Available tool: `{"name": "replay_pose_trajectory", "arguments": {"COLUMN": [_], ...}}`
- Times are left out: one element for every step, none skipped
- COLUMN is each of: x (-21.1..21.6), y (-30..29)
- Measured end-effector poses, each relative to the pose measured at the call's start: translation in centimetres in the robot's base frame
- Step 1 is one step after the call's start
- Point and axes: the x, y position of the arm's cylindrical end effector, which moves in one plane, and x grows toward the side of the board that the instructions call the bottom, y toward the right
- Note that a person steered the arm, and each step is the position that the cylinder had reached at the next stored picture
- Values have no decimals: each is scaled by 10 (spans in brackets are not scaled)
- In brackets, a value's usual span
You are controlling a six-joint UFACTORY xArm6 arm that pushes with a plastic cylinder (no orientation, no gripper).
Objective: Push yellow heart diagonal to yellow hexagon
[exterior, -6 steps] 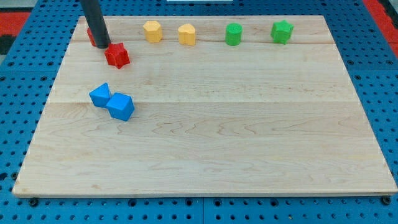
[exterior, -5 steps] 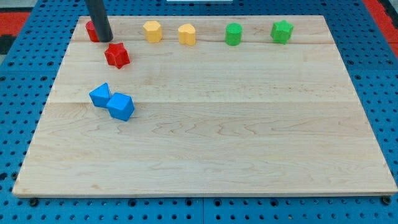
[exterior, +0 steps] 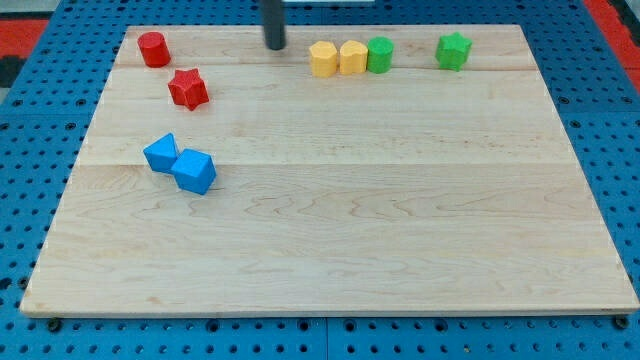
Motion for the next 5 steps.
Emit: {"name": "replay_pose_trajectory", "arguments": {"x": [6, 96, 127, 100, 108], "y": [49, 72, 68, 105, 160]}}
